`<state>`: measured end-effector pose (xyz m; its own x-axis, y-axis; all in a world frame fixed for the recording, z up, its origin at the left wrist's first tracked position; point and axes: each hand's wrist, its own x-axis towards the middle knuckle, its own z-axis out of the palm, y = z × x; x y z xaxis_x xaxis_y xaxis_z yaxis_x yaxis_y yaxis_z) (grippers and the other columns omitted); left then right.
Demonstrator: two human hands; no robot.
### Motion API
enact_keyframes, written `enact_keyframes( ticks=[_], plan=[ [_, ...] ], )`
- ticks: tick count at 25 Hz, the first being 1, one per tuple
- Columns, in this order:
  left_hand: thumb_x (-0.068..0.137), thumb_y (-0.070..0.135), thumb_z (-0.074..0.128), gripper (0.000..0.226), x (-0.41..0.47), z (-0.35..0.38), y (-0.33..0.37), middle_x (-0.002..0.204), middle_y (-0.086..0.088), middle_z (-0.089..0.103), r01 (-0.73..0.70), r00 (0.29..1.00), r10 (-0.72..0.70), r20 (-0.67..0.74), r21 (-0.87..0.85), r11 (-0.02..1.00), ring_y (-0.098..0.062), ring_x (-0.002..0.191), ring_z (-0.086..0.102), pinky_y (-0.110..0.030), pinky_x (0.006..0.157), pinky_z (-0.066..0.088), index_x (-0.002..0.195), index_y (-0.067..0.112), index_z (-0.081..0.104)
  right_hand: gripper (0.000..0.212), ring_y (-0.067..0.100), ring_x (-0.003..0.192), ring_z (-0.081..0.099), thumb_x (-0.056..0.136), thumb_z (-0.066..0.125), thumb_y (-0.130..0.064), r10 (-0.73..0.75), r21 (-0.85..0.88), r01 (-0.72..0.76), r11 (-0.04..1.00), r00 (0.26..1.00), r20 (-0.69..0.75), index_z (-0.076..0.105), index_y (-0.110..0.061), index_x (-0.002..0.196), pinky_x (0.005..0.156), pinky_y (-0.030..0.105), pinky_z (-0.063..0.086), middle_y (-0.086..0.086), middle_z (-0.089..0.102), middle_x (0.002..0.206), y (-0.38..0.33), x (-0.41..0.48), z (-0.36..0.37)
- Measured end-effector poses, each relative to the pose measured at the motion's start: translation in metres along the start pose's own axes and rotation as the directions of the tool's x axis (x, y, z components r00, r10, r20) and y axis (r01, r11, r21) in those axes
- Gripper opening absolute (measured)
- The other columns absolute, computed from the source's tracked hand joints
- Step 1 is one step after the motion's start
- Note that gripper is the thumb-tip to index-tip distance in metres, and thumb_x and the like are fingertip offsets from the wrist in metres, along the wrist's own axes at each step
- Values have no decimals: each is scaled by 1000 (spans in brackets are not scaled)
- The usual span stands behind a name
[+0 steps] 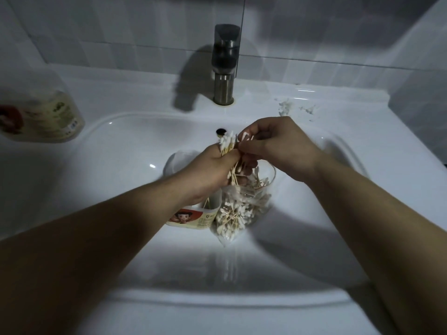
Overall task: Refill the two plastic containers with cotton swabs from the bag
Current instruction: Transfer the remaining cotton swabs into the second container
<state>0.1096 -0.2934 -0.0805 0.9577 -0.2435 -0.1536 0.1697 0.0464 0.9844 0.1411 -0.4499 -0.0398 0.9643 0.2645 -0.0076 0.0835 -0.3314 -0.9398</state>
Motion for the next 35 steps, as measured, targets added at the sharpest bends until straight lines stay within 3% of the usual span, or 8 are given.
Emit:
enact_keyframes(
  ticks=[7,12,16,20,22,28,32,35],
  plan=[
    [109,12,41,25,4,1,-1,72,-2,47,32,998,-32,-45,-12,999,-11,61,47,-34,71,47,96,8,62,24,0,79,71,89,75,-20,-133,-233,113,966,988,-73,75,-26,112,69,17,53,-9,77,95,3,3,-3],
    [109,13,41,24,2,2,0,67,2,48,11,1000,-11,2,-10,1000,-11,59,46,-33,68,45,91,14,57,26,8,79,66,97,55,-16,-189,-512,222,830,975,117,74,-26,83,83,37,54,-10,72,77,1,-1,0],
    [110,15,42,23,7,0,4,61,1,44,-11,987,-19,-157,-189,982,-10,54,43,-28,59,51,96,13,61,24,1,91,67,96,58,-23,-95,-468,127,875,991,91,76,-30,110,81,21,51,-15,75,97,0,-2,-2],
    [110,14,40,18,10,-4,11,61,1,43,-62,980,-24,-197,-419,906,-11,54,49,-28,65,55,103,10,56,39,4,49,50,89,69,-49,28,-643,126,755,974,224,69,-19,65,54,24,40,-5,59,52,0,-7,4],
    [110,14,41,17,11,-4,12,62,-1,49,-61,980,-40,-196,-486,872,-14,59,57,-29,69,56,103,9,56,45,4,43,46,90,69,-48,16,-635,108,765,982,186,63,-21,54,51,21,34,-6,52,43,0,-4,5],
    [109,14,44,15,12,-6,13,72,-8,68,-44,977,-88,-195,-583,811,-26,90,72,-41,95,57,105,8,58,26,-3,50,56,92,71,-32,34,-491,94,866,969,245,76,-19,70,52,8,39,-16,65,55,-1,-8,10],
    [109,16,44,15,12,-7,16,71,-4,66,-69,972,-87,-220,-615,786,-20,78,72,-36,81,61,101,13,57,18,0,57,61,88,68,-26,60,-558,97,824,965,257,77,-18,75,60,19,44,-12,71,65,-5,-7,6],
    [109,17,43,16,15,-16,16,65,2,54,-125,896,-102,-431,-467,875,-10,61,58,-28,69,53,100,17,58,16,-2,58,63,87,67,-25,88,-626,85,775,967,239,77,-22,75,57,19,45,-11,73,68,-7,-8,-2]
  ],
)
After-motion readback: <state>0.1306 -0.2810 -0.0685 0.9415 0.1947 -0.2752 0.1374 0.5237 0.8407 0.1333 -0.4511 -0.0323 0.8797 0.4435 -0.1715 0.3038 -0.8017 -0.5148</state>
